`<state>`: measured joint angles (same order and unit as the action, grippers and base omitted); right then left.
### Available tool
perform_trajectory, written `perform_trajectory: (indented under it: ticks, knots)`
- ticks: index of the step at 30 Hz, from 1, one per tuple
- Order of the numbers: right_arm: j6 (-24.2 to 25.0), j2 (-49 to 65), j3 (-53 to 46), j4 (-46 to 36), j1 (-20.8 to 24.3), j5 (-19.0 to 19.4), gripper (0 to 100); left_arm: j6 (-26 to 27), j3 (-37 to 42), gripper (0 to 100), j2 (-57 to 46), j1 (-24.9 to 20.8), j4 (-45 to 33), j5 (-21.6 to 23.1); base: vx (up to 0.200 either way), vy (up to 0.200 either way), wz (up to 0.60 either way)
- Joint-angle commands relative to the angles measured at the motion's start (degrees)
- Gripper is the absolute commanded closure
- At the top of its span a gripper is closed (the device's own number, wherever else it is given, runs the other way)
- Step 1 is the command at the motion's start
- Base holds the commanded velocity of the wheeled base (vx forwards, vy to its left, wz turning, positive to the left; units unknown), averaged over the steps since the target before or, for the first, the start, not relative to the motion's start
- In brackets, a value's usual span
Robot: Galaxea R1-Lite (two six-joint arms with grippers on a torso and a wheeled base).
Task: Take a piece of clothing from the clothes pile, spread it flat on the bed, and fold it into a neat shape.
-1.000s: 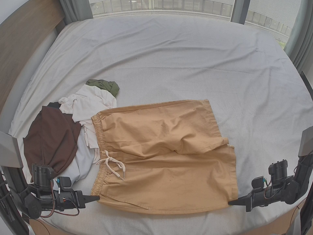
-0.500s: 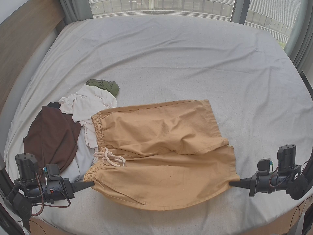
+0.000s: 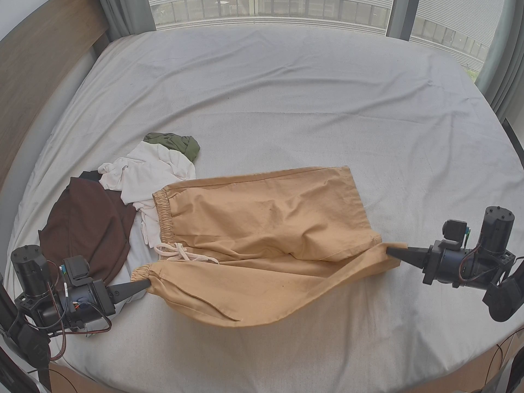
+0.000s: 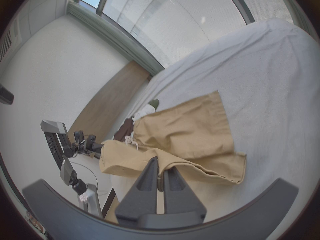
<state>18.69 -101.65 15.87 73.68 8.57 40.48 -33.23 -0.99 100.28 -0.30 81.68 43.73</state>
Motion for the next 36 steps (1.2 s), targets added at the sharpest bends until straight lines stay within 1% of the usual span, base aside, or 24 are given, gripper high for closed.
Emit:
perform_trajectory:
  ticks: [1, 3, 5, 7, 9, 12, 16, 24, 27, 30, 34, 36]
  knots:
    - [2.8, -1.6, 1.8, 3.7, 0.5, -2.3, 100, -1.8, 0.3, 100, 1.9, 0.1, 3.5, -0.5, 0.000, 0.000, 0.00]
    - [3.4, -2.9, 2.9, 5.6, 0.5, -3.4, 100, -4.1, 0.1, 100, 2.6, 0.0, 6.5, -1.5, 0.000, 0.000, 0.00]
    - [3.5, -3.2, 3.1, 7.4, 0.4, -3.7, 100, -5.1, -1.3, 100, 2.9, -0.1, 7.5, -3.0, 0.000, 0.000, 0.00]
    - [4.1, -3.2, 3.3, 7.8, 0.4, -3.7, 100, -5.1, -3.5, 100, 2.9, -0.5, 7.3, -3.7, 0.000, 0.000, 0.00]
    - [4.9, -3.2, 4.2, 7.6, 0.4, -3.8, 100, -5.4, -5.2, 100, 2.5, -1.9, 7.4, -3.8, 0.000, 0.000, 0.00]
    - [5.6, -3.2, 4.5, 7.4, 0.6, -3.7, 100, -5.4, -6.0, 100, 1.2, -3.3, 7.3, -3.9, 0.000, 0.000, 0.00]
    - [5.6, -3.2, 4.3, 7.8, 1.0, -3.8, 100, -5.3, -5.3, 100, 0.8, -2.9, 7.2, -3.8, 0.000, 0.000, 0.00]
    - [5.7, -3.2, 5.1, 7.7, 1.1, -3.8, 100, -5.1, -7.5, 100, 0.5, -1.5, 7.3, -3.6, 0.000, 0.000, 0.00]
    - [5.7, -3.2, 6.6, 7.1, 1.1, -3.8, 100, -5.2, -8.2, 100, 0.5, -1.7, 7.3, -3.8, 0.000, 0.000, 0.00]
    - [7.2, -3.5, 9.1, 6.8, 0.9, -3.9, 100, -5.2, -9.8, 100, 0.6, -2.2, 7.3, -4.1, 0.000, 0.000, 0.00]
    - [7.9, -3.5, 12.9, 4.2, 0.6, -3.9, 100, -5.4, -10.0, 100, 0.4, -2.5, 7.3, -4.2, 0.000, 0.000, 0.00]
    - [7.9, -3.5, 15.3, 2.5, 0.5, -3.9, 100, -5.4, -10.2, 100, 0.5, -2.5, 7.2, -5.2, 0.000, 0.000, 0.00]
